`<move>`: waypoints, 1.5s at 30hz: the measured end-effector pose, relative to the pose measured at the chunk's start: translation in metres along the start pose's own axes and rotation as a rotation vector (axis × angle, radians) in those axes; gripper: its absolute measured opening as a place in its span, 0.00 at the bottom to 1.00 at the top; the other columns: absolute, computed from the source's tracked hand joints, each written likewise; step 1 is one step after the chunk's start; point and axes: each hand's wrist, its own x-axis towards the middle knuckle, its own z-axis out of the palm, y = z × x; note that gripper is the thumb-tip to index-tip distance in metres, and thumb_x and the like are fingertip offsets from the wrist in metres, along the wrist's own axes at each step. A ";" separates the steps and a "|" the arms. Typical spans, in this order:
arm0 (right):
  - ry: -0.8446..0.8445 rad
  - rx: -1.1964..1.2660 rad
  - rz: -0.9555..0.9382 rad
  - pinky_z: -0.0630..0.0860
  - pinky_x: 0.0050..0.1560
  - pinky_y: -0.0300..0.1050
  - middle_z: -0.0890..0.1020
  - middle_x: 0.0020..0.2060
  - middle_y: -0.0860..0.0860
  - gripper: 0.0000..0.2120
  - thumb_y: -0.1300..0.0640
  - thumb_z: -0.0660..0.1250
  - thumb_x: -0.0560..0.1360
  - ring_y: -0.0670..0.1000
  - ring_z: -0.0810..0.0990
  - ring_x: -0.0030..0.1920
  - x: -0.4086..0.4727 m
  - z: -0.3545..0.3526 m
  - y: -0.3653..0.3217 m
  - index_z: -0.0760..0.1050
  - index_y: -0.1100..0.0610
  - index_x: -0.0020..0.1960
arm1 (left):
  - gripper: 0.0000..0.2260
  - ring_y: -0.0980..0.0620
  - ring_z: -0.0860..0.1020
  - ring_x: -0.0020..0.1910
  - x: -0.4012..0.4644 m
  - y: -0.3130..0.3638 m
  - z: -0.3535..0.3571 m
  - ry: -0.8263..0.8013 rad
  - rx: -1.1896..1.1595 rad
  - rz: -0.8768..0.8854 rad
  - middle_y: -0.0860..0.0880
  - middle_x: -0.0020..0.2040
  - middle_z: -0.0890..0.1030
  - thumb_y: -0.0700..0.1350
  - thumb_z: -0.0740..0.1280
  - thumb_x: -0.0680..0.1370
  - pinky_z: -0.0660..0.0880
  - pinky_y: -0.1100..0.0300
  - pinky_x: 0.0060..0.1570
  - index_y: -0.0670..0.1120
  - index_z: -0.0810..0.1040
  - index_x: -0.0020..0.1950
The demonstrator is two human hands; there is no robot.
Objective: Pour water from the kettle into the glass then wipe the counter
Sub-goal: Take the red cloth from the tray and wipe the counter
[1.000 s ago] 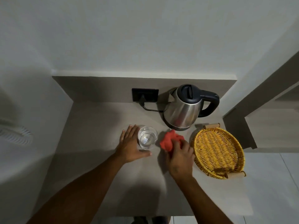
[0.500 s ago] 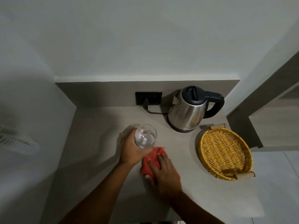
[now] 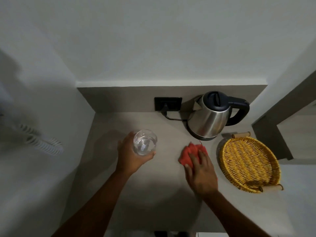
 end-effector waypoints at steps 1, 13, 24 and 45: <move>-0.035 0.000 -0.005 0.56 0.73 0.55 0.59 0.77 0.54 0.30 0.36 0.51 0.79 0.56 0.54 0.77 -0.020 0.004 -0.002 0.50 0.43 0.78 | 0.32 0.48 0.84 0.53 -0.002 0.000 0.002 0.010 -0.025 -0.009 0.52 0.53 0.85 0.58 0.82 0.58 0.78 0.36 0.59 0.50 0.80 0.58; -0.142 -0.002 -0.216 0.55 0.75 0.54 0.57 0.77 0.58 0.31 0.40 0.54 0.79 0.59 0.52 0.77 0.074 0.005 -0.068 0.53 0.48 0.78 | 0.35 0.46 0.84 0.56 -0.008 0.002 0.017 -0.058 -0.025 -0.013 0.49 0.55 0.86 0.55 0.85 0.58 0.78 0.37 0.61 0.47 0.80 0.61; -0.028 -0.037 0.039 0.60 0.70 0.55 0.65 0.74 0.56 0.28 0.36 0.52 0.79 0.58 0.63 0.74 -0.012 -0.008 0.023 0.60 0.46 0.76 | 0.36 0.51 0.82 0.58 0.001 0.014 0.069 -0.124 -0.058 -0.028 0.53 0.57 0.85 0.56 0.85 0.55 0.80 0.45 0.61 0.52 0.81 0.61; 0.117 0.139 0.116 0.73 0.60 0.59 0.73 0.65 0.58 0.25 0.44 0.63 0.77 0.59 0.71 0.62 0.010 -0.062 0.012 0.66 0.48 0.72 | 0.39 0.55 0.82 0.61 -0.006 -0.010 0.099 -0.211 0.060 0.063 0.57 0.62 0.83 0.62 0.81 0.58 0.80 0.53 0.63 0.56 0.76 0.67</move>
